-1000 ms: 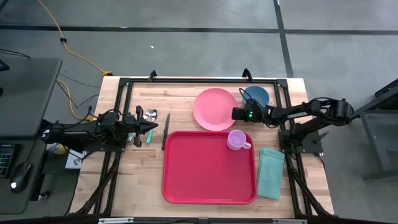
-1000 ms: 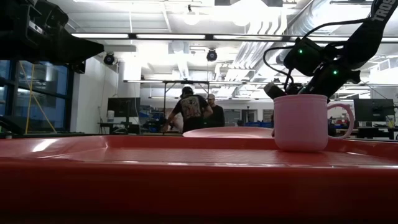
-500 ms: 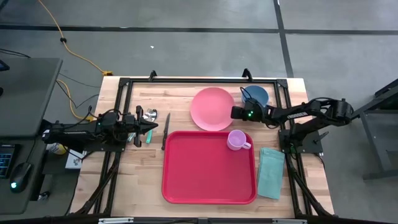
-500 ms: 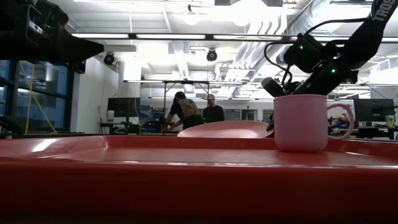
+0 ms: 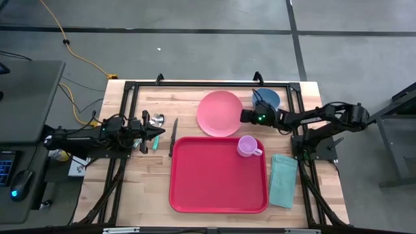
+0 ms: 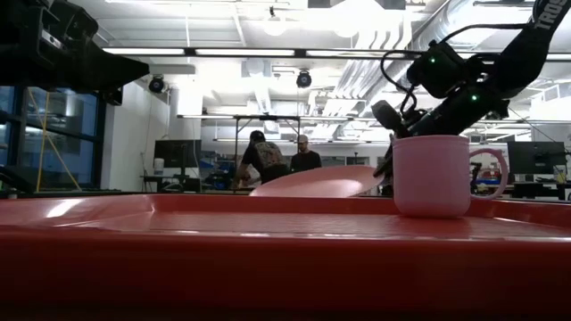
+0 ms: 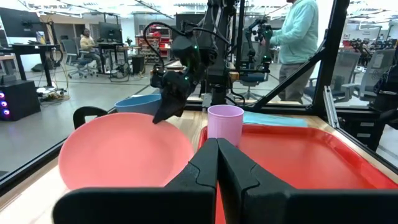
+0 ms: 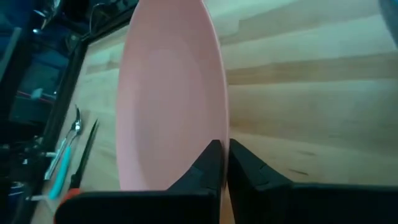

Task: Set up tray
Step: Put the pink plate into the pink serving tray

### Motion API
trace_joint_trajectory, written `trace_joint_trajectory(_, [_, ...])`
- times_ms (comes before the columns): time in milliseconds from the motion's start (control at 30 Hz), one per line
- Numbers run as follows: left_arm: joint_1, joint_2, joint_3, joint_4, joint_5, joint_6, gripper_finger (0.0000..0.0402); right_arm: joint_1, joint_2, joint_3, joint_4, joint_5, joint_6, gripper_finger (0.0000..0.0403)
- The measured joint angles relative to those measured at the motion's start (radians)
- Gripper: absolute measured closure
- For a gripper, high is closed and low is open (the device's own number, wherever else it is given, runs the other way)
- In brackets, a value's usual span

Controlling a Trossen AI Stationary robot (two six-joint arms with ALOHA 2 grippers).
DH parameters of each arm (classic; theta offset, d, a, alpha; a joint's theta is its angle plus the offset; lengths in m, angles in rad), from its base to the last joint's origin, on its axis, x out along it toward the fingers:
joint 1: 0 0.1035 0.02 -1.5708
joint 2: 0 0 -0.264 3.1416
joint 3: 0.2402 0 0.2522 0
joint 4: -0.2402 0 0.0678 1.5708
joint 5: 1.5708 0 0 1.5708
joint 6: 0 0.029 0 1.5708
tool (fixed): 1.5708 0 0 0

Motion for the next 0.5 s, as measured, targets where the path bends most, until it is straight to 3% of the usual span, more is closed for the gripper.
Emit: trace_joint_trajectory(500, [0.000,0.000,0.000,-0.001,0.000,0.000,0.0364,0.000,-0.037,0.305,-0.482,0.063,-0.179,0.0403])
